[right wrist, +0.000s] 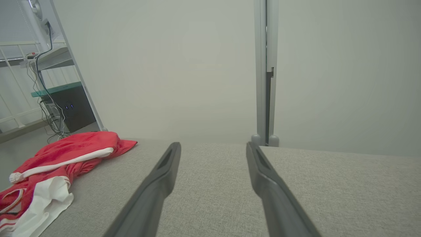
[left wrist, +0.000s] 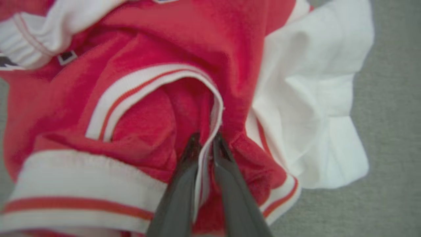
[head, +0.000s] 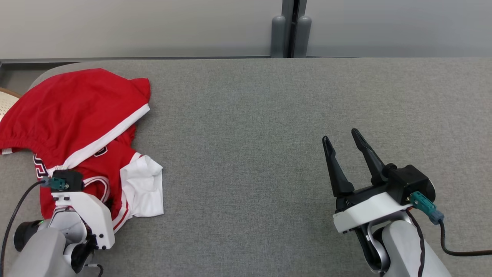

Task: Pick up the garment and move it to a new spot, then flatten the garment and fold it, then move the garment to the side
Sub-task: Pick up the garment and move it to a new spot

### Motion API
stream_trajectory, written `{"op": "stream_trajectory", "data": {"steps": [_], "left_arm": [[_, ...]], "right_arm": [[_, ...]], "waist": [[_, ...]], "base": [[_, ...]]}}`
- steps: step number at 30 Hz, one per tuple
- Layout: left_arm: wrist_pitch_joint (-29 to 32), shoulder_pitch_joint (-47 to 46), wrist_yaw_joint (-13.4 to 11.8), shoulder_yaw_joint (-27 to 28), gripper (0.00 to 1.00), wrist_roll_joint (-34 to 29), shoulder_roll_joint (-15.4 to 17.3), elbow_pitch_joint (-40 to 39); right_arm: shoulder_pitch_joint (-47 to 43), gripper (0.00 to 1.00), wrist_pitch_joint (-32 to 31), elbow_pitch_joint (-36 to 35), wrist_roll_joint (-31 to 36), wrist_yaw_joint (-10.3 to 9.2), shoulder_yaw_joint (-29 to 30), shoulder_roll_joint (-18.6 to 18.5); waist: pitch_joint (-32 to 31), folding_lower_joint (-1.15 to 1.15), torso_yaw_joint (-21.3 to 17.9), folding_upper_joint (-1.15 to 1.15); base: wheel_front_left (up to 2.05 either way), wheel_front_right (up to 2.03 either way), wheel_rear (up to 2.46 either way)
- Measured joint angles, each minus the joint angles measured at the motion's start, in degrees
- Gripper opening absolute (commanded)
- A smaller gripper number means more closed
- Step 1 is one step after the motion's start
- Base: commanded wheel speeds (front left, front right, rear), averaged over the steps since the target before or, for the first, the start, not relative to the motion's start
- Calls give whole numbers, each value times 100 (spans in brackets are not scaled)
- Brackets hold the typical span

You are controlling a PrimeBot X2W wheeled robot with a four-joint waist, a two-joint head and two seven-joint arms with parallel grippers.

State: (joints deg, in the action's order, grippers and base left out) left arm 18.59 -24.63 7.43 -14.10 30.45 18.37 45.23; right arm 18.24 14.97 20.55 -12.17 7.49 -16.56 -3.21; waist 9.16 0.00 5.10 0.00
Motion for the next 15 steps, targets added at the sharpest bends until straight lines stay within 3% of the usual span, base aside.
{"op": "stream_trajectory", "data": {"steps": [5, 15], "left_arm": [[-121, -139, -1, -279, 0, 200, 344, -307], [632, -453, -1, -505, 0, 917, 1178, -2427]], "right_arm": [[-25, 100, 0, 4, -31, 0, 40, 5], [-319, 100, 0, 30, -191, 0, 78, 32]], "waist": [[-159, 0, -10, 0], [-772, 0, -79, 0]], "base": [[0, 0, 0], [0, 0, 0]]}}
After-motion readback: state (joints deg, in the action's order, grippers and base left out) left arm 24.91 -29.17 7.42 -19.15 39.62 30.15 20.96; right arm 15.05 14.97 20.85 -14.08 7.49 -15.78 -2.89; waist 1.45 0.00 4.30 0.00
